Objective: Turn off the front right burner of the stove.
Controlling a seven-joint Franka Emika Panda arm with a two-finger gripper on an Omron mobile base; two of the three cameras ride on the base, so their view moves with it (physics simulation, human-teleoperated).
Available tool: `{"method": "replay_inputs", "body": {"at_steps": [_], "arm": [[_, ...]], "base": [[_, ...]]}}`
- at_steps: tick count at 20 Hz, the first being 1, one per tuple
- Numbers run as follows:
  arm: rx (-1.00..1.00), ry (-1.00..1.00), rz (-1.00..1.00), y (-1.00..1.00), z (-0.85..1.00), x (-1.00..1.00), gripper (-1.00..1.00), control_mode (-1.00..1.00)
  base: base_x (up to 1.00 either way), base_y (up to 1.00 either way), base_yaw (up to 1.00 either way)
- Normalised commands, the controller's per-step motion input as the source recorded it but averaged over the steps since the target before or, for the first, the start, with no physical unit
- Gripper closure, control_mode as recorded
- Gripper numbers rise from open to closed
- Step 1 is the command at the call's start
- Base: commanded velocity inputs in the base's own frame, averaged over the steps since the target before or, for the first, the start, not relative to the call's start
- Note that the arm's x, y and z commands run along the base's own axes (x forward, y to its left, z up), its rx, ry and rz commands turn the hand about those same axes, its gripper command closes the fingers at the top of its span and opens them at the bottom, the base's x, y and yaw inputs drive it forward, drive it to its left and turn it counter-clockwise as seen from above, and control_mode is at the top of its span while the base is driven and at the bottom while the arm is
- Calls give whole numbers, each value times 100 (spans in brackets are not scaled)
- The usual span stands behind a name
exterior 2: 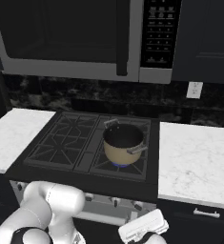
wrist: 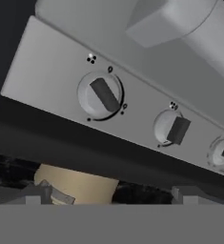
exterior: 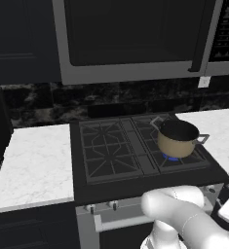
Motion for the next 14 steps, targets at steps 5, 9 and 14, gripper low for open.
{"method": "replay_inputs", "body": {"at_steps": [5, 9, 14], "arm": [[0, 0, 0, 1, 0, 35, -100, -100], [-5, -6, 0, 3, -19, 13, -100, -100], [-16, -7, 0, 5, -54, 0, -100, -100]], "base": [[0, 0, 0], [0, 0, 0], [0, 0, 0]]}}
